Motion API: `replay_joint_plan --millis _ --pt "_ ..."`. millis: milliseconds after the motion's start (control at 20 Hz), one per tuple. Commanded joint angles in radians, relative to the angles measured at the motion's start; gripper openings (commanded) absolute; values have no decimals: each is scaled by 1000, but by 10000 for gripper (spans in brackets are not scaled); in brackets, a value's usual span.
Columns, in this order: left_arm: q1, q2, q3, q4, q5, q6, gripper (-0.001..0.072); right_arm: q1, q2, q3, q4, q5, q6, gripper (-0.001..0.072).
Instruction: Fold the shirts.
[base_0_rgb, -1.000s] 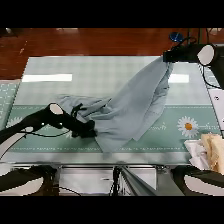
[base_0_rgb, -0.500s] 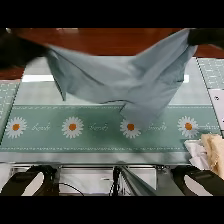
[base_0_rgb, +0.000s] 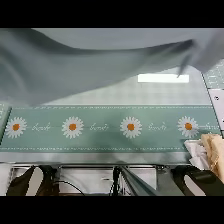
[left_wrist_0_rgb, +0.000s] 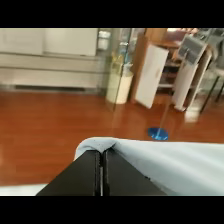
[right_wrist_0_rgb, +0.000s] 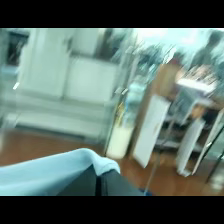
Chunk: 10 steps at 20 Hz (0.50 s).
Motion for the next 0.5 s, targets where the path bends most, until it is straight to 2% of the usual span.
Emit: replay_joint_plan --millis 0,250,300,350,450 --pt "39 22 87 90 -261 -50 17 1 18 185 -32 269 5 21" --pt "39 143 105 149 -504 -57 18 1 30 256 53 842 -36 21" --pt "40 151 104 161 -574 -73 18 1 30 256 68 916 -24 21" --pt "33 167 88 153 -569 -111 18 1 27 253 91 987 -3 21" --pt "33 186 47 151 -569 -127 18 1 29 215 92 1007 19 21"
